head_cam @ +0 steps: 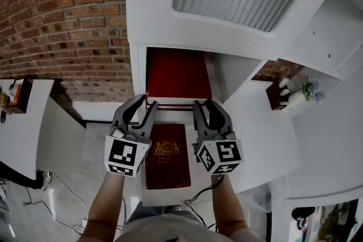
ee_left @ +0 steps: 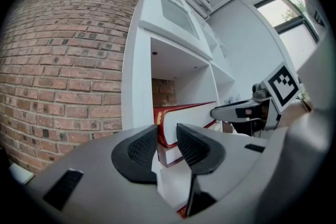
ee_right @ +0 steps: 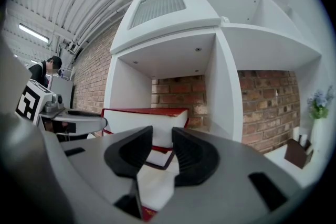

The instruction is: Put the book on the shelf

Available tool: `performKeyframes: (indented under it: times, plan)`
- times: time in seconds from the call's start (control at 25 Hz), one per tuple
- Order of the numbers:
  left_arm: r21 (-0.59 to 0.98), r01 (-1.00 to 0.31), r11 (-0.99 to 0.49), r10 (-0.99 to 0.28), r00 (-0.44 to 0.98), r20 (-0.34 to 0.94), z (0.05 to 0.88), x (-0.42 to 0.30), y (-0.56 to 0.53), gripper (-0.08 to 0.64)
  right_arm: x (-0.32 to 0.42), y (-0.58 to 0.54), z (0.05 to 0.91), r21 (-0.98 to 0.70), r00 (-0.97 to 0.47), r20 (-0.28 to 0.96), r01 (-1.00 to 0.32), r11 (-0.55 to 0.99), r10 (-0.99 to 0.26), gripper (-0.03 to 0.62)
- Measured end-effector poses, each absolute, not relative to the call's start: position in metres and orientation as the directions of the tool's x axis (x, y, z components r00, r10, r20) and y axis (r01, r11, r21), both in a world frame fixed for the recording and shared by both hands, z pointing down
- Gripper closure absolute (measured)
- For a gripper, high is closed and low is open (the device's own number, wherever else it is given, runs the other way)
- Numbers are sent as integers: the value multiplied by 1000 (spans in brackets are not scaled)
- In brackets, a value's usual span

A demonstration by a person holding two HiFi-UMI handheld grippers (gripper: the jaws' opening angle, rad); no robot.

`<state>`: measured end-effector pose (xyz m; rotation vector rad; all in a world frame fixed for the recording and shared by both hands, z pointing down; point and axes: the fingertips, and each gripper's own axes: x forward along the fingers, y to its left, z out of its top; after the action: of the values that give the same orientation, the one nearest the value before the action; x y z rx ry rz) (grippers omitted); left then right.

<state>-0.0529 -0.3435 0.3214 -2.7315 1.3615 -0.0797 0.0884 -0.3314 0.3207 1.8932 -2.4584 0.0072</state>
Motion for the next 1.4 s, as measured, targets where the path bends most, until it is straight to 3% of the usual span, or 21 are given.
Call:
performKeyframes:
  times: [0.32, 0.56, 1.4]
  plan:
    - [-111, -804, -585, -807, 590, -16, 316, -57, -329, 457, 95, -318, 317, 29, -219, 15, -975, 219, -976, 523]
    - [-130, -791, -598, -796, 605, -20, 313, -50, -309, 513, 89, -303, 315, 21, -256, 21, -966, 257, -966, 580]
    - [-108, -740, -664, -740, 671, -42, 298, -23, -218, 541, 48, -216, 295, 21, -417, -8, -909, 416, -909, 583]
